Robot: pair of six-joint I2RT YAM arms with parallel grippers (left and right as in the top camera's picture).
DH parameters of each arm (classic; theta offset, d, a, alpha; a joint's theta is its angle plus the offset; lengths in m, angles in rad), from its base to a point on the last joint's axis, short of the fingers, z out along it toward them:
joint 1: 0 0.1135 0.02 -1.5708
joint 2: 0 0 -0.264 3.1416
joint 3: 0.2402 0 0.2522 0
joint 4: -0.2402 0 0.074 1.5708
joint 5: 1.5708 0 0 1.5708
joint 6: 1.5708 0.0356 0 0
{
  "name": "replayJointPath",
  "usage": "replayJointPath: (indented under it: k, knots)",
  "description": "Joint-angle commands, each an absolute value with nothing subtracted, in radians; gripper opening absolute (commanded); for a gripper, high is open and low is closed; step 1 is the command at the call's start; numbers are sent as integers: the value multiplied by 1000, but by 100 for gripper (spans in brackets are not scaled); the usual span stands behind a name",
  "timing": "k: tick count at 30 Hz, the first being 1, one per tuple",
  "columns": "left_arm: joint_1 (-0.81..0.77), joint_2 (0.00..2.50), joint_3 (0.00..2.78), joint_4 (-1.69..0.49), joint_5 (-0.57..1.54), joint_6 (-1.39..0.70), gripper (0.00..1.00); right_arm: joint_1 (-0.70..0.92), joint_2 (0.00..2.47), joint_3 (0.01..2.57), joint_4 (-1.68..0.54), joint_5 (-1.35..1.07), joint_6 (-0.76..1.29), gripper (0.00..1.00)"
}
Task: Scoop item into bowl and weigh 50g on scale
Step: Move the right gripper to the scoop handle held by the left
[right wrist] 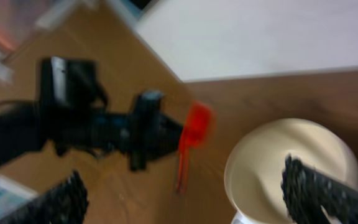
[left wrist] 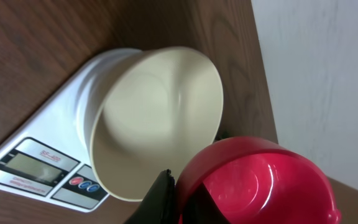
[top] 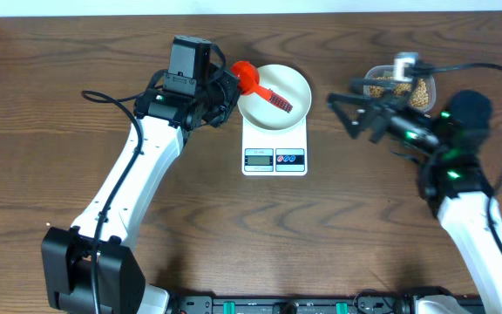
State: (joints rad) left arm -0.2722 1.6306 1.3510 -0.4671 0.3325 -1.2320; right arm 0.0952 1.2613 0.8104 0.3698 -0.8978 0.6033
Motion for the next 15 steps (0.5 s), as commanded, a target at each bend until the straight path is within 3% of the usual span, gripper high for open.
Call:
replayJointPath:
  k: [1, 6, 11, 14, 15]
  knots:
    - [-274, 1620, 1362, -470, 265, -1256, 7, 194, 1334, 843, 485, -934, 635, 99]
    - [-274, 1621, 1361, -470, 223, -1264, 7, 238, 1388, 843, 503, -871, 625, 99]
    - [-275, 1622, 1357, -484, 222, -1304, 7, 260, 1427, 843, 505, -775, 739, 99]
    - [-275, 1625, 1356, -486, 223, -1304, 7, 282, 1454, 843, 505, -743, 768, 87]
    - [-277, 1628, 1356, -488, 223, -1304, 7, 292, 1461, 843, 505, -743, 772, 79]
